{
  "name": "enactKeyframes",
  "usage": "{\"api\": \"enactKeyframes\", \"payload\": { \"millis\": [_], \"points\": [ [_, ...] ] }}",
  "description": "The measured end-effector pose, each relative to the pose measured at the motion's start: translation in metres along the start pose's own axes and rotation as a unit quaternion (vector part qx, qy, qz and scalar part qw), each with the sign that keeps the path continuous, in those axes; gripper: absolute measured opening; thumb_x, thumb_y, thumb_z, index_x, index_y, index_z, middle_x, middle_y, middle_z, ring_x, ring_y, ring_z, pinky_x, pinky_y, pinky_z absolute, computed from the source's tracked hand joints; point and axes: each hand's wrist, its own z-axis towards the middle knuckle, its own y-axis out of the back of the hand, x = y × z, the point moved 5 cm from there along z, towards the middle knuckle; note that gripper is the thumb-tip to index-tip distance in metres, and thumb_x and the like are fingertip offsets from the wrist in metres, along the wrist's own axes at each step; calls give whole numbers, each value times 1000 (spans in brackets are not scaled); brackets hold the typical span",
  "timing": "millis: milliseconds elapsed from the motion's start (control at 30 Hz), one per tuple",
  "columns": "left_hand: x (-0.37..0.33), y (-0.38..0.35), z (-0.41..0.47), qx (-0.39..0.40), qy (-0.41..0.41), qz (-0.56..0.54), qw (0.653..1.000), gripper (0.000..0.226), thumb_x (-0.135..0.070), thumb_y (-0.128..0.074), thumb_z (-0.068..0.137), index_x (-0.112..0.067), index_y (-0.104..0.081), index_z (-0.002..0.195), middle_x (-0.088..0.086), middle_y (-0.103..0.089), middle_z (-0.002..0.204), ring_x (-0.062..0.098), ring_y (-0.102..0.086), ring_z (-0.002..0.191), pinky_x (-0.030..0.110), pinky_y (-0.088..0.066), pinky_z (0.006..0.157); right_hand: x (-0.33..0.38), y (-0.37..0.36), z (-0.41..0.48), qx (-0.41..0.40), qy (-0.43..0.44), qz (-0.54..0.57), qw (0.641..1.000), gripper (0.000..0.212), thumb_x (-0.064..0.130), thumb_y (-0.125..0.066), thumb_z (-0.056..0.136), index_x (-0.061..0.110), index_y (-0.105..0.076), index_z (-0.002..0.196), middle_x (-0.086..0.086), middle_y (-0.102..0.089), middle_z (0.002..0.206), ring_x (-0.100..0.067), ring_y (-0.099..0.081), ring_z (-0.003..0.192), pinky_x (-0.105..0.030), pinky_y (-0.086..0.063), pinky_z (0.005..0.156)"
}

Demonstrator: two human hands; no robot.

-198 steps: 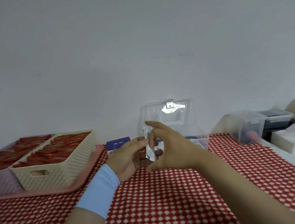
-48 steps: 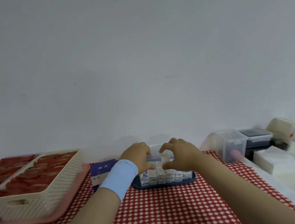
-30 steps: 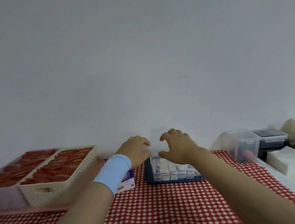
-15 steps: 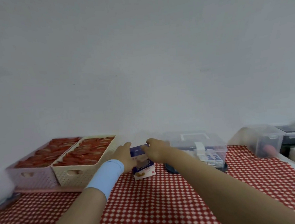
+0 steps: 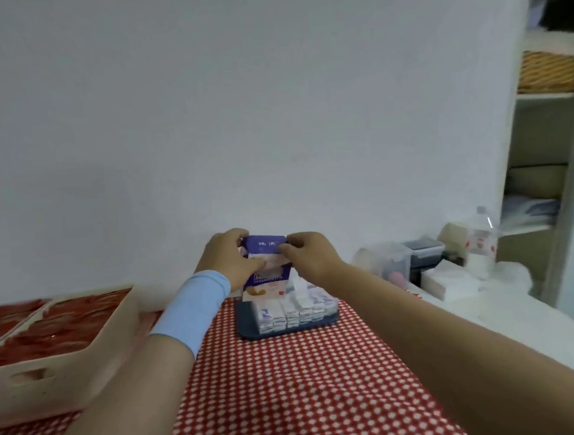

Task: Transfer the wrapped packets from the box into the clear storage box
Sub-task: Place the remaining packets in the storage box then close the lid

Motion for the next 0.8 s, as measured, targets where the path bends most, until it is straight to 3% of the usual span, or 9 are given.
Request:
{"api": "enactKeyframes", "payload": {
  "millis": [100,200,267,400,467,567,633,700,800],
  "points": [
    [-54,-10,2,-11,-49,-11,999,58,-26,-80,80,-19,-57,133,5,-57,127,16,-59,101,26,-48,89,-12,47,-15,-76,-8,73,994,25,22,-52,98,3,-68,95,-13,-72,89,-28,-68,81,-39,-54,67],
    [-94,-25,4,8,-72,-48,996,61,-31,-82,76,-22,-56,131,4,-57,128,20,-63,103,35,-54,93,-20,86,-31,-118,-14,90,989,25,20,-53,100,0,-67,106,-13,-72,98,-26,-69,88,-44,-58,79],
    [-122,-43,3,35,-82,-71,994,65,-37,-84,74,-23,-55,131,3,-58,127,22,-63,106,39,-55,93,-31,119,-44,-145,-23,92,985,25,19,-53,100,-1,-66,109,-9,-70,96,-15,-66,79,-38,-59,76],
    [-189,-107,-6,101,-101,-146,979,68,-44,-81,76,-21,-51,133,0,-54,128,19,-58,111,28,-52,84,-63,199,-76,-201,-58,88,974,13,17,-53,100,14,-62,109,-1,-65,96,-8,-62,76,-28,-58,67],
    [-225,-145,-15,133,-99,-187,968,58,-41,-72,85,-21,-49,135,2,-53,132,18,-56,112,27,-51,84,-90,237,-95,-234,-83,91,964,25,15,-53,98,18,-59,121,2,-66,96,-10,-64,78,-27,-55,64],
    [-279,-207,-41,196,-64,-249,946,55,-44,-58,94,-19,-42,141,3,-56,129,23,-59,111,39,-53,94,-139,292,-135,-280,-129,69,949,34,13,-52,97,14,-58,130,1,-69,99,-9,-65,77,-21,-48,56],
    [-311,-249,-61,233,-65,-259,935,49,-47,-55,92,-20,-46,132,3,-59,121,24,-60,107,38,-52,93,-175,323,-165,-303,-163,55,937,36,13,-52,96,13,-59,131,-4,-69,108,-8,-62,73,-15,-45,47],
    [-338,-289,-82,277,-70,-268,920,36,-47,-55,90,-20,-54,115,4,-63,117,25,-63,105,42,-54,94,-206,349,-196,-323,-195,40,925,35,12,-51,96,13,-60,129,-4,-69,110,-8,-62,75,-16,-44,49],
    [-379,-353,-123,337,-88,-260,901,15,-36,-57,94,-23,-55,87,4,-64,104,26,-65,100,40,-55,90,-254,386,-250,-356,-248,19,901,28,9,-49,95,14,-62,119,-1,-70,100,-5,-59,67,-15,-41,47]
  ]
}}
